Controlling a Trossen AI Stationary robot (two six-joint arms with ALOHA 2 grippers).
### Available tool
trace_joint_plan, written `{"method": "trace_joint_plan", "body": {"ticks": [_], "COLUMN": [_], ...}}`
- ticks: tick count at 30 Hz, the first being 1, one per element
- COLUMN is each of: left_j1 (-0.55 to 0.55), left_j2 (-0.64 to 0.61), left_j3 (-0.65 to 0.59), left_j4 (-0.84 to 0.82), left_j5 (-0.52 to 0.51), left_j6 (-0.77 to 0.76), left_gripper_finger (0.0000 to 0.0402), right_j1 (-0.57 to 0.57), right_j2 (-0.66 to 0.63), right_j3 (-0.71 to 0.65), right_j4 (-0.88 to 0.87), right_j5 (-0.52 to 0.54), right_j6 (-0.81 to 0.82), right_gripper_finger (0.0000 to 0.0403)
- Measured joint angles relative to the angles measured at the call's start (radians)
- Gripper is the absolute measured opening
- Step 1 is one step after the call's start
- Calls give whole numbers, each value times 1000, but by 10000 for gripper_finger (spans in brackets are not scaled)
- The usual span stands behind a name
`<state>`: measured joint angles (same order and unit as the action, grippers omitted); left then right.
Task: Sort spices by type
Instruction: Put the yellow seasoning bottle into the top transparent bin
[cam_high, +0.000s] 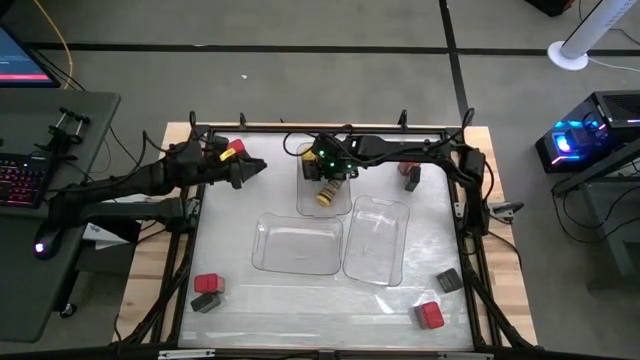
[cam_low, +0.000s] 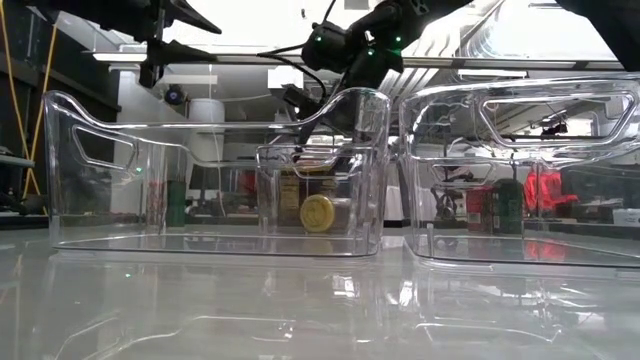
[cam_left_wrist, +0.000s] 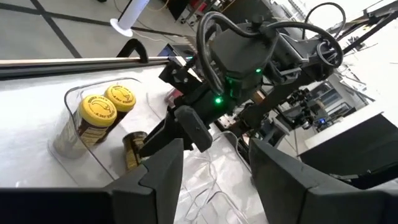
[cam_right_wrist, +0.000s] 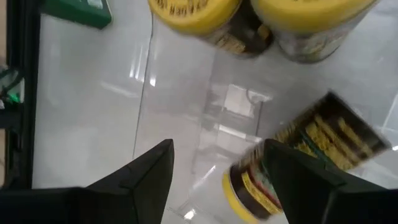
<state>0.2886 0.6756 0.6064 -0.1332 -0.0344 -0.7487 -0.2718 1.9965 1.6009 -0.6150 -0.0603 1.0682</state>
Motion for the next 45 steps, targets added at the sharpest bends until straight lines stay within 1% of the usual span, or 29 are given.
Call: {"method": "trace_joint_plan", "body": {"ticks": [8,13,15,17,20,23,29,32,36,45], "left_j1": [0,0,0,0,0,0,0,0,0,0], "left_j2": [1,1,1,1,1,1,1,1,1,1], "left_j3": [0,0,0,0,0,0,0,0,0,0], "left_j4": [-4,-4,-4,-4,-4,-4,1,1,1,2], "left_j5": [1,1,1,1,1,1,-4,-4,-5,-5], "left_j6": [1,1,1,-1,-14,-17,-17,-18,-18,-16], "left_gripper_finger": [178,178,178,178,178,178,178,178,178,178], "right_j1": [21,18,18,16,15,17,18,18,18,17], "right_j2": [0,0,0,0,0,0,0,0,0,0], "right_j3": [0,0,0,0,0,0,0,0,0,0], "right_j4": [6,6,7,6,7,4,0,1,-1,98], "right_j5": [8,30,54,57,28,22,21,11,-46,-52], "right_j6": [-55,-57,-56,-98,-185,-197,-229,-235,-236,-153], "right_gripper_finger": [245,245,245,245,247,269,358,387,396,396]}}
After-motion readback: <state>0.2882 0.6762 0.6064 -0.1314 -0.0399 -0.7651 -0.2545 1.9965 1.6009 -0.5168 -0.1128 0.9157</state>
